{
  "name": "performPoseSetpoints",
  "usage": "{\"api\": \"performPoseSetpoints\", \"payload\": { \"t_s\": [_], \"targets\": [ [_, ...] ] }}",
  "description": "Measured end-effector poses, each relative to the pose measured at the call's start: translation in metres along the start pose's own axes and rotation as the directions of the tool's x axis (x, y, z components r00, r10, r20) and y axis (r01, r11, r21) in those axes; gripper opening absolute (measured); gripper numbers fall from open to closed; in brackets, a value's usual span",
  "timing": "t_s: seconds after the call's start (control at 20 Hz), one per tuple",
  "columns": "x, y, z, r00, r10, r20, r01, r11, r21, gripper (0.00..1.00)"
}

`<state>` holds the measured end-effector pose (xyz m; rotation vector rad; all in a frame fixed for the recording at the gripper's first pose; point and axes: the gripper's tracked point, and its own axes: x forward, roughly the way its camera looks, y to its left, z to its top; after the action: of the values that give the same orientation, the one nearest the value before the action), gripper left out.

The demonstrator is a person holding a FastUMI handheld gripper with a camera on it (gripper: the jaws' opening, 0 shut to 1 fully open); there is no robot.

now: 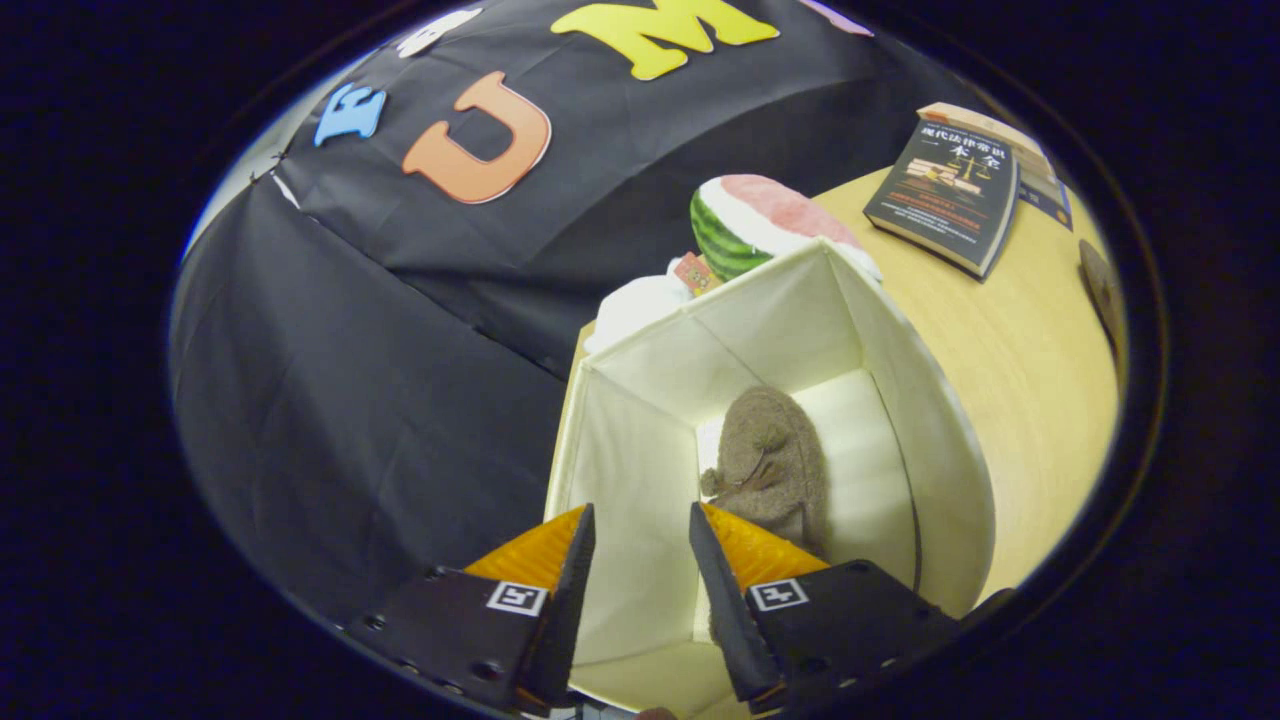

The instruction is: Open the storage box then place both shoes into the box .Put the left shoe in first, then the right shoe, with the right side of both shoes facing outward in a uniform manner.

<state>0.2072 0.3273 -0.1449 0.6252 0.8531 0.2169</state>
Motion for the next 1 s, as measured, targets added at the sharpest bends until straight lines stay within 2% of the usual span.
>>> {"api": "performPoseSetpoints", "payload": {
  "t_s": [0.2,0.3,0.5,0.65,0.8,1.0],
  "targets": [
    [-0.03,0.003,0.013,0.999,0.015,0.046,-0.009,0.992,-0.122,0.86],
    [-0.053,-0.003,0.029,0.995,0.014,0.101,0.006,0.981,-0.194,0.91],
    [-0.109,-0.019,0.06,0.977,0.013,0.214,0.054,0.95,-0.306,0.94],
    [-0.15,-0.049,0.081,0.963,-0.002,0.27,0.098,0.934,-0.344,0.95],
    [-0.191,-0.096,0.1,0.951,-0.038,0.306,0.149,0.926,-0.348,0.96],
    [-0.237,-0.191,0.126,0.923,-0.151,0.354,0.268,0.913,-0.307,0.96]
  ]
}}
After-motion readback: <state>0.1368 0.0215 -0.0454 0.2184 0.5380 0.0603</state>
